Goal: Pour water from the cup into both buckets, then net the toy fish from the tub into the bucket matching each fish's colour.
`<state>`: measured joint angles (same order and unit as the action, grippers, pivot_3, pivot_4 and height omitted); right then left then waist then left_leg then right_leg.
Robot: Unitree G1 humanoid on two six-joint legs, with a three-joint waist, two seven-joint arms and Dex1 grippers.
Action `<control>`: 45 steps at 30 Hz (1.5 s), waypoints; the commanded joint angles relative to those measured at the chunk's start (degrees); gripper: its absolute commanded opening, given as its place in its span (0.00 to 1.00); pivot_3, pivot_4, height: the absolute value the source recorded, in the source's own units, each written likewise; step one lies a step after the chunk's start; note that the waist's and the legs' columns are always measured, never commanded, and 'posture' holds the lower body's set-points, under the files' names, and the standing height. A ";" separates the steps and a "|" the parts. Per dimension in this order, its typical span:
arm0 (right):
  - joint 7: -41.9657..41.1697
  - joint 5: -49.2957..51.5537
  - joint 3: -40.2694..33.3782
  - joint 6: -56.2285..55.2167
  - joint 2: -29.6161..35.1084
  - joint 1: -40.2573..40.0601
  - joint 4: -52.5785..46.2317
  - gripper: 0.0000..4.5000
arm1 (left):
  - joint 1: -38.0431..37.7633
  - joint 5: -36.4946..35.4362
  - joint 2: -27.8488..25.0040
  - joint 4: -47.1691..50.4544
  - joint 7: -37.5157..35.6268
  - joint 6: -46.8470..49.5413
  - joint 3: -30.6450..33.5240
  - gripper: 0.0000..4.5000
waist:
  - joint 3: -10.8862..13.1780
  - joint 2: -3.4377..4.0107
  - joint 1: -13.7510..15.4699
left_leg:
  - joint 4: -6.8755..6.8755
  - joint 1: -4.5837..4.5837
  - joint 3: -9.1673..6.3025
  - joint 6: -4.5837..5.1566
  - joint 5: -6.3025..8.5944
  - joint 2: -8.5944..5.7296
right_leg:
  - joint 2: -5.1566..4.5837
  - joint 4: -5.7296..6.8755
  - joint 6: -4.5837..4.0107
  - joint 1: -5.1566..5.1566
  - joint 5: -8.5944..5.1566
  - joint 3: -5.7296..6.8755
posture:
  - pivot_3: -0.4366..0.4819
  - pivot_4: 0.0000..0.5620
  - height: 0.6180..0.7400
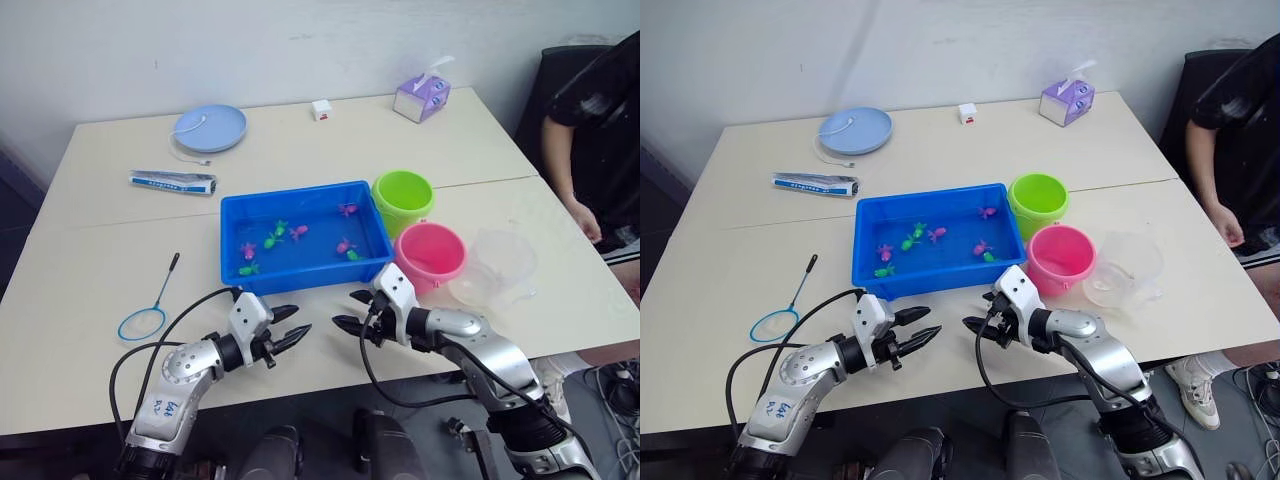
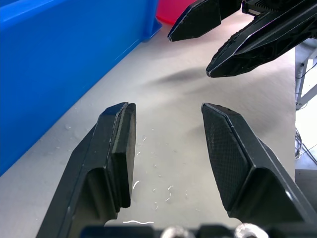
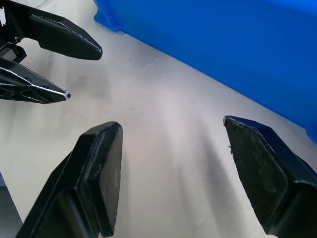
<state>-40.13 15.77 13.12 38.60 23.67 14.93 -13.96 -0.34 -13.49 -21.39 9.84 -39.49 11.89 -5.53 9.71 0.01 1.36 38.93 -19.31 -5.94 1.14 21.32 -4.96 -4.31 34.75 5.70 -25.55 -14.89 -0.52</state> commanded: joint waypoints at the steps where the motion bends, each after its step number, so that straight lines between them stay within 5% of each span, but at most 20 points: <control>1: -0.54 0.69 -0.53 -1.02 0.12 0.20 -1.59 1.00 | -0.57 -0.74 -0.34 1.87 0.14 -0.46 0.69 0.52 | 0.00 0.00 0.00 | 0.00 0.00 0.00 0.00 0.00 0.00 | 0.00 0.00 0.00 0.00 0.00 0.00 | 0.48 0.27 1.00; 30: 0.06 0.93 -1.33 -0.06 0.75 -0.18 -4.01 1.00 | -0.92 -0.87 -0.23 2.93 -0.42 -0.48 -0.04 0.52 | 0.00 0.00 0.00 | 0.00 0.00 0.00 0.00 0.00 0.00 | 0.00 0.00 0.00 0.00 0.00 0.00 | 0.48 0.27 1.00; 45: 13.69 14.03 -21.19 23.62 2.56 -1.04 -33.86 1.00 | 4.08 -4.42 -1.77 7.82 -3.73 5.19 -1.64 0.52 | 0.02 0.03 0.11 | -0.02 -0.03 -0.02 0.01 0.01 0.02 | -0.01 -0.03 0.00 0.00 0.00 0.01 | 0.48 0.27 1.00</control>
<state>-27.99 27.82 -6.01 60.53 26.56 13.20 -43.97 3.15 -16.61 -22.92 15.74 -42.36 17.01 -6.96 9.72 0.04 1.47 38.91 -19.35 -5.96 1.15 21.34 -4.94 -4.32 34.71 5.71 -25.55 -14.89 -0.51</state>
